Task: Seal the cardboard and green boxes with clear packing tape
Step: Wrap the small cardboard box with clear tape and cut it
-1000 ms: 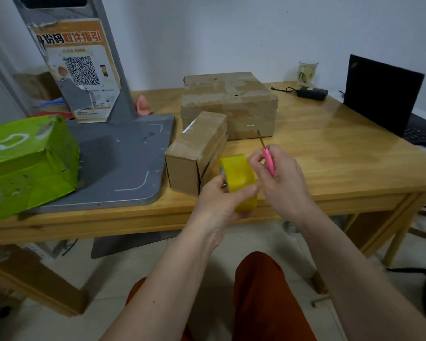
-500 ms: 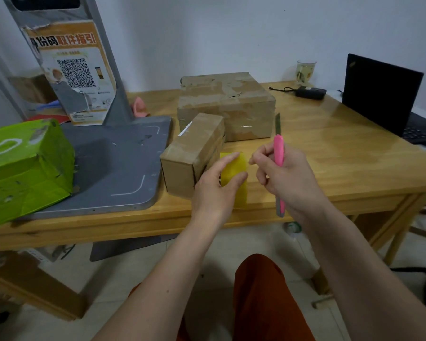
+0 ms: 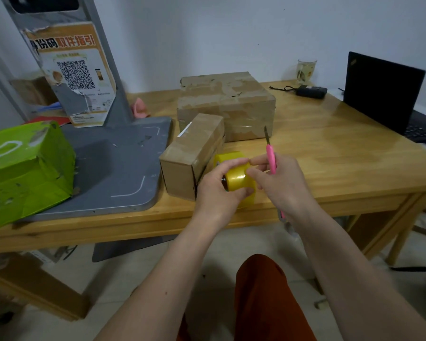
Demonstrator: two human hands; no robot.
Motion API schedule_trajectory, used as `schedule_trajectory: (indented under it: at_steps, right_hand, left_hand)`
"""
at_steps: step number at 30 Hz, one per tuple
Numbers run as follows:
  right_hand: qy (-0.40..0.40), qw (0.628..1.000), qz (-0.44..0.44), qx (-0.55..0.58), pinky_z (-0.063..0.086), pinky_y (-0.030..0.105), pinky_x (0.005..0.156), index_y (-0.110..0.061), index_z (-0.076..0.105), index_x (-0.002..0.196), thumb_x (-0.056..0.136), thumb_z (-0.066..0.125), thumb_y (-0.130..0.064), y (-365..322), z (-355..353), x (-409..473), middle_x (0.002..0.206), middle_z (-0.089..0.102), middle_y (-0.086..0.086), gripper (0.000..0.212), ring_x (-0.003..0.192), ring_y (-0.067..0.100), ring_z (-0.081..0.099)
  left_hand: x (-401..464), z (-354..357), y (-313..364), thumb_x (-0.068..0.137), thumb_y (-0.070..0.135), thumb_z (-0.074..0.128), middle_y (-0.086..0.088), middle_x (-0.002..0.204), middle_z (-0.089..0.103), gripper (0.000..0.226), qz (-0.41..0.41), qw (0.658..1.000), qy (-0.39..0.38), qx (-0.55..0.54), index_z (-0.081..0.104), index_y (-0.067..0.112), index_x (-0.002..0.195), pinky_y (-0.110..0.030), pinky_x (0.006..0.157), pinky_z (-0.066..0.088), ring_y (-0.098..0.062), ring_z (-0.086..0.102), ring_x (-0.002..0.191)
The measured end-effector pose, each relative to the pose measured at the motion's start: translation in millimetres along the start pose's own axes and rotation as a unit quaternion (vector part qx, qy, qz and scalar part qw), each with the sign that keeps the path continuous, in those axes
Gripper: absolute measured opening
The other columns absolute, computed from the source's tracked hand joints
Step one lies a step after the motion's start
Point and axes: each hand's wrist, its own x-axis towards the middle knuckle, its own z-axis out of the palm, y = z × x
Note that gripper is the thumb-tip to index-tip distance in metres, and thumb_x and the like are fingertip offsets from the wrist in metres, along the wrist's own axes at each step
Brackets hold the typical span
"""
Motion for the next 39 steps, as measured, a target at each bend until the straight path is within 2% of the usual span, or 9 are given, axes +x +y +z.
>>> schedule_trajectory:
  at_steps: [3,7,12,16,19,23,25,29,39]
  right_hand:
    - [0.000,0.999,-0.004,-0.050,0.052,0.038,0.073,-0.013,0.067,0.092,0.086,0.070,-0.017,-5,-6,2,0.082,0.064,0.002,0.009,0.079,0.023,0.062]
    - [-0.010,0.992,-0.012,-0.125,0.041,0.033,0.063,-0.012,0.059,0.078,0.090,0.062,-0.018,-9,-18,2,0.073,0.057,0.003,0.014,0.069,0.019,0.051]
    - [-0.113,0.991,0.030,0.060,0.033,0.017,0.042,-0.003,0.057,0.083,0.094,0.059,-0.012,-6,-29,-17,0.059,0.048,0.003,0.014,0.050,0.009,0.041]
    - [-0.121,0.979,0.068,0.152,0.027,0.015,0.037,-0.007,0.056,0.082,0.095,0.059,-0.016,-4,-33,-20,0.062,0.048,0.007,0.016,0.049,0.010,0.037]
    - [-0.111,0.978,0.079,0.161,0.028,0.015,0.037,-0.006,0.061,0.088,0.095,0.059,-0.017,-2,-31,-18,0.068,0.052,0.008,0.013,0.053,0.011,0.039]
    - [-0.061,0.987,0.077,0.125,0.033,0.012,0.039,-0.001,0.065,0.094,0.093,0.062,-0.014,5,-31,-13,0.075,0.059,0.008,0.013,0.048,0.002,0.047]
    - [-0.019,0.994,0.077,0.081,0.038,0.014,0.045,-0.005,0.067,0.095,0.094,0.061,-0.013,12,-35,-9,0.079,0.062,0.006,0.011,0.047,-0.002,0.052]
    - [0.008,0.994,0.110,0.007,0.041,0.023,0.059,-0.011,0.066,0.105,0.095,0.057,-0.007,27,-43,3,0.093,0.066,0.006,0.014,0.070,0.011,0.062]
    - [-0.027,0.975,0.185,-0.123,0.032,0.025,0.051,-0.008,0.066,0.099,0.082,0.071,-0.001,38,-69,32,0.061,0.057,0.008,0.019,0.052,0.014,0.046]
  left_hand:
    - [-1,5,-5,0.073,0.009,0.083,0.008,0.121,0.065,0.064,0.005,0.999,0.012,0.034,0.060,0.051,0.116,-0.046,0.094,0.051,-0.023,0.060,0.111]
    - [-4,9,-8,0.077,0.013,0.081,-0.002,0.123,0.064,0.077,-0.010,1.000,0.009,0.029,0.044,0.053,0.131,-0.046,0.092,0.054,-0.024,0.062,0.111]
    - [4,2,-4,0.084,0.027,0.076,0.001,0.120,0.063,0.066,-0.086,0.989,0.114,-0.023,0.041,0.029,0.140,-0.038,0.091,0.054,-0.015,0.062,0.106]
    - [7,2,-5,0.087,0.028,0.073,0.006,0.096,0.068,0.054,-0.118,0.989,0.069,-0.062,0.047,0.021,0.133,-0.021,0.061,0.049,-0.006,0.065,0.081]
    - [2,6,-7,0.089,0.022,0.070,0.008,0.087,0.067,0.036,-0.107,0.990,0.043,-0.077,0.052,0.020,0.121,-0.015,0.049,0.045,-0.001,0.064,0.069]
    - [-1,6,-10,0.093,0.018,0.065,-0.002,0.103,0.069,0.018,-0.145,0.980,0.004,-0.136,0.063,0.020,0.110,-0.025,0.059,0.057,-0.018,0.067,0.093]
    - [-4,7,-11,0.095,0.018,0.062,-0.004,0.108,0.068,0.016,-0.155,0.975,-0.012,-0.156,0.063,0.021,0.111,-0.029,0.066,0.060,-0.018,0.067,0.096]
    - [-5,7,-15,0.096,0.019,0.061,-0.005,0.115,0.067,0.027,-0.149,0.976,-0.024,-0.158,0.060,0.017,0.123,-0.034,0.073,0.061,-0.017,0.067,0.100]
    - [-6,4,-17,0.097,0.020,0.058,-0.001,0.115,0.066,0.025,-0.142,0.976,-0.042,-0.160,0.061,0.019,0.122,-0.034,0.077,0.060,-0.014,0.066,0.101]
